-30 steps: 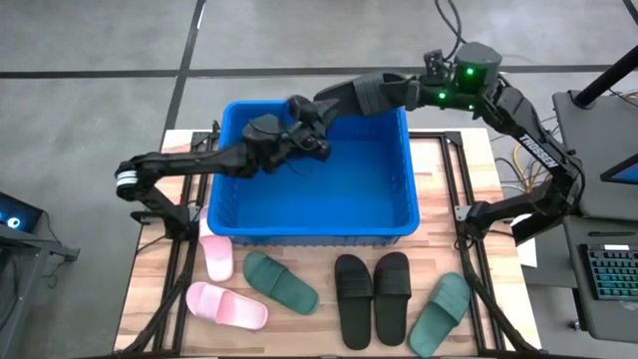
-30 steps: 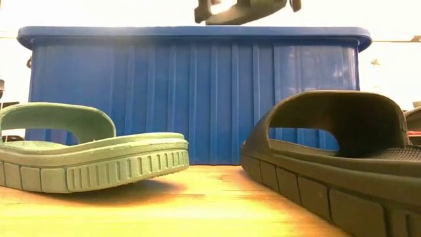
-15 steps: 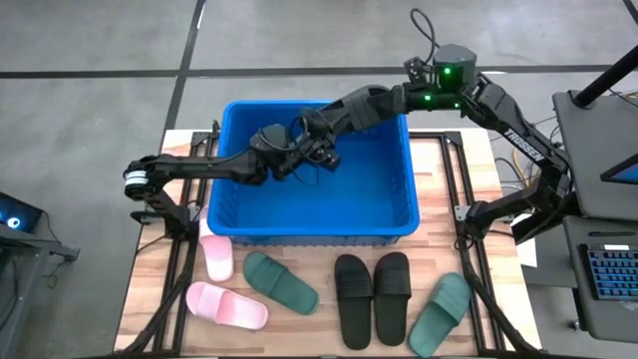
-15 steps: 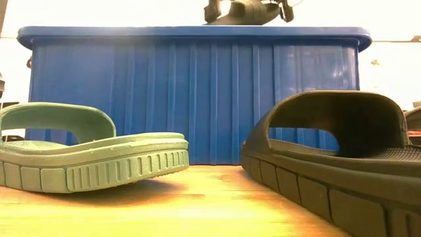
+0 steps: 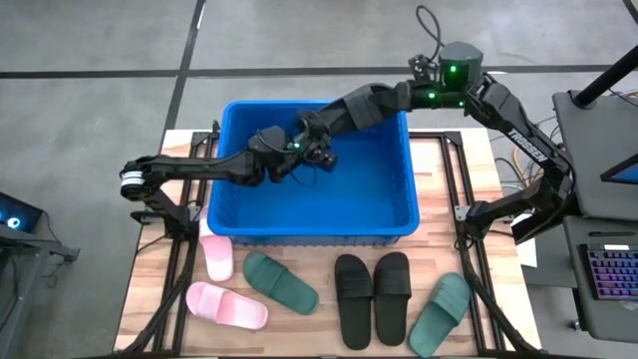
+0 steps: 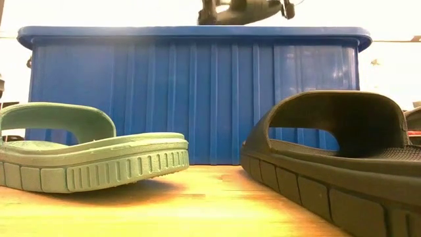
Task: Pick and place slides into bin
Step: Put the black slide into the blue container
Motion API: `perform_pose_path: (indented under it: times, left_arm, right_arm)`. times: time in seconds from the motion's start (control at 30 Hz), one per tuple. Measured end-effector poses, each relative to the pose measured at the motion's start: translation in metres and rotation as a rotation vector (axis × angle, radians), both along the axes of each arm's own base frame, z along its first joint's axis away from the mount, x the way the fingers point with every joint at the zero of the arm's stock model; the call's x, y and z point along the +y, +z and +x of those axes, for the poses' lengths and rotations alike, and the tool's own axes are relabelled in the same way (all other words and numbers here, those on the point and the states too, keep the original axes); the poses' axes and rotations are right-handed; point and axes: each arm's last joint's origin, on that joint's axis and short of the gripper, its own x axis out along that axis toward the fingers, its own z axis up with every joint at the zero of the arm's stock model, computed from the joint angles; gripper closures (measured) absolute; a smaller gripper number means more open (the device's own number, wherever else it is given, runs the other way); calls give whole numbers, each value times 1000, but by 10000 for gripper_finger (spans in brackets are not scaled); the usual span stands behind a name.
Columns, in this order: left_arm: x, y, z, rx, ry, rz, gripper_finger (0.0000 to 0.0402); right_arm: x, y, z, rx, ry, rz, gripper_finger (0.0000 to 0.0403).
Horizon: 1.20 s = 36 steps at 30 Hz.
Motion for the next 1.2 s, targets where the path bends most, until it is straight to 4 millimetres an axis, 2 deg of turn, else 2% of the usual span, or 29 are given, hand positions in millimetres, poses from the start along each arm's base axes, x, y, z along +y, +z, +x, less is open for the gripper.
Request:
perform_pose_path:
  times: [0.23, 0.4, 0.53, 0.63, 0.87, 1.2]
  left_arm:
    - [-4, 19, -16, -362, -138, -372, 212]
    - [-10, 33, -29, -618, -399, -768, 212]
    - [-10, 37, -36, -727, -606, -1148, 212]
    - [-6, 32, -36, -772, -594, -1321, 212]
    - [11, 30, -37, -929, -570, -1530, 212]
    - [16, 28, -26, -934, -568, -1498, 212]
  right_arm:
    - [0, 5, -2, -14, -28, -94, 394]
    - [-2, 6, -2, -3, -63, -161, 394]
    - [-3, 12, -1, -37, -65, -241, 394]
    - [-1, 15, 1, -62, -53, -286, 394]
    - [7, 17, 6, -64, -8, -351, 394]
    - [18, 19, 13, -81, 44, -426, 394]
